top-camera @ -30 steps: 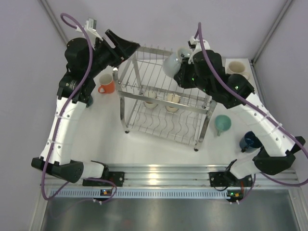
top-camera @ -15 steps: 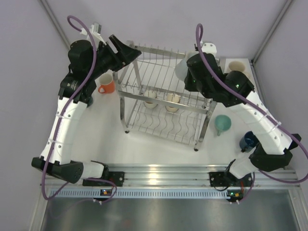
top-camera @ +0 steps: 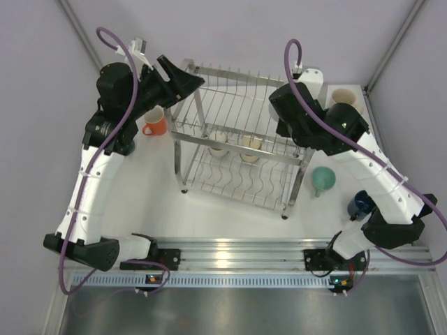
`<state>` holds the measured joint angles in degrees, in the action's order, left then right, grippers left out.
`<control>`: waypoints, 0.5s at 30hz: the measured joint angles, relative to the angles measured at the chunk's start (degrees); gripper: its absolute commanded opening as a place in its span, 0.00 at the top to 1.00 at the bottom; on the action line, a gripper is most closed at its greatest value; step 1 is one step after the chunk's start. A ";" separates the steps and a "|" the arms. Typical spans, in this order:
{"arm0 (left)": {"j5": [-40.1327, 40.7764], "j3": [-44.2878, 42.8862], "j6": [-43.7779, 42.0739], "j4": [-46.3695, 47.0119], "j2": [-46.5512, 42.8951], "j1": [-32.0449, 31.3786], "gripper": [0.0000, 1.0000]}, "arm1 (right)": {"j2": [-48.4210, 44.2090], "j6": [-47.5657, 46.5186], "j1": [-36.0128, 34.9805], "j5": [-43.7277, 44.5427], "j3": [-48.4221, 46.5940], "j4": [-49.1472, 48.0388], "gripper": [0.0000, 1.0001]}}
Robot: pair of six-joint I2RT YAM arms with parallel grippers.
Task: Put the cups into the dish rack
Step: Place the cup upside down on the dish rack
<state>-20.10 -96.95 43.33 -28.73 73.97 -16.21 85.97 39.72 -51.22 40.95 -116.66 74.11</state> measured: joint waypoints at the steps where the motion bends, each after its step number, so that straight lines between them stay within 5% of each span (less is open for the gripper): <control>1: 0.00 0.04 0.00 0.00 -0.09 0.00 0.27 | 0.00 0.44 0.00 0.26 0.00 0.39 1.00; 15: -0.04 0.42 -0.02 -0.02 -0.37 0.24 0.27 | 0.63 3.69 0.00 3.63 -0.02 3.56 1.00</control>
<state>-20.14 -96.53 43.31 -28.75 73.60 -15.97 86.61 43.42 -51.22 44.58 -116.68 77.67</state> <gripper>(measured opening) 0.732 0.166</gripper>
